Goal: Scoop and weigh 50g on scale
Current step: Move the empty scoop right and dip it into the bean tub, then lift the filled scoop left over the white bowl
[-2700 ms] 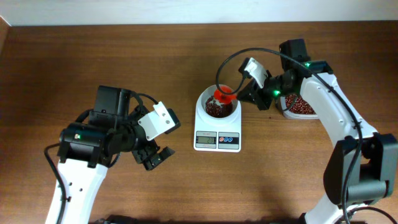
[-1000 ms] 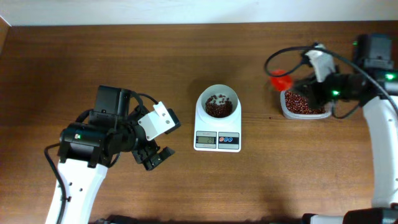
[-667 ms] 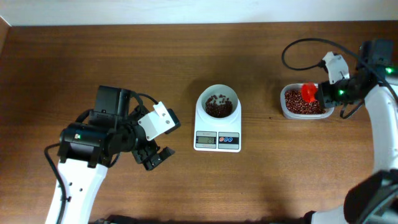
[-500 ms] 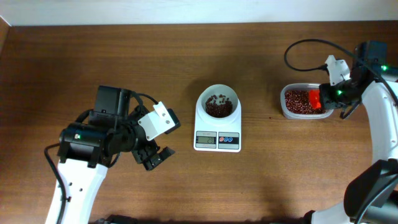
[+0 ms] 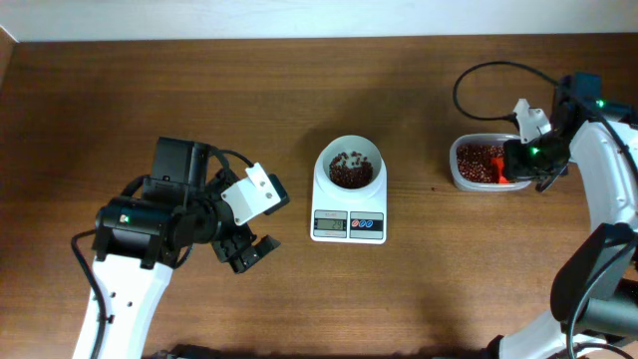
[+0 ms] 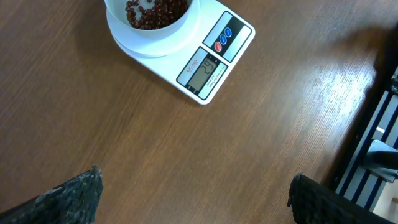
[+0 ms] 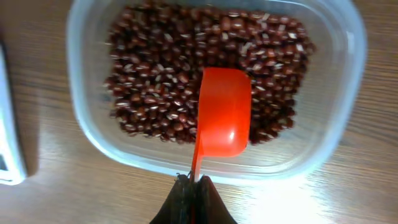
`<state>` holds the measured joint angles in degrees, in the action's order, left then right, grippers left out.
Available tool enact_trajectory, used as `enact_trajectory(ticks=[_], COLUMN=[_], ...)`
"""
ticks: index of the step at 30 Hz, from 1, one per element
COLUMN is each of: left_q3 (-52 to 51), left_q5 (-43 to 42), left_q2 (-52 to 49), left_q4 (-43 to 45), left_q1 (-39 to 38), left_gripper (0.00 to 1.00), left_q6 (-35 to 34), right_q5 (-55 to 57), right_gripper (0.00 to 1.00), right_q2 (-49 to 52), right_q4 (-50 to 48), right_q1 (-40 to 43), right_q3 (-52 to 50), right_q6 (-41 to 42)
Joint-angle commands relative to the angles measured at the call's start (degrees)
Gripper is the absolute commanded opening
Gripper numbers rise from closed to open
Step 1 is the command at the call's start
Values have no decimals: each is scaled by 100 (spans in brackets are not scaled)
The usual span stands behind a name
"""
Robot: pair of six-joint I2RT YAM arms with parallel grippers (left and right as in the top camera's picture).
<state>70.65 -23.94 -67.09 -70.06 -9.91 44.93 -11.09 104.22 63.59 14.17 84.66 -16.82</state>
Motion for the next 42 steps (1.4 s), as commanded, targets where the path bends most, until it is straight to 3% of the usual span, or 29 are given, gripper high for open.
enact_trajectory(ticks=[1, 9, 19, 33, 42], left_q3=[-28, -28, -28, -28, -28], left_q5=[-22, -22, -22, -24, -22], left_q2=[17, 17, 17, 17, 17], left_q4=[-7, -9, -7, -7, -7], left_q1=[-17, -17, -17, -17, -17], left_gripper=[99, 99, 99, 99, 99], left_q6=[-70, -70, -68, -68, -68], right_q5=[-811, -1926, -2393, -4415, -5090], right_gripper=[4, 4, 4, 4, 4], right_q2=[85, 111, 503, 684, 684], right_q4=[74, 76, 63, 756, 922], right_q1=[15, 214, 1064, 2238, 2332], right_q3=[-31, -31, -31, -31, -31], right_q6=[37, 39, 24, -894, -953])
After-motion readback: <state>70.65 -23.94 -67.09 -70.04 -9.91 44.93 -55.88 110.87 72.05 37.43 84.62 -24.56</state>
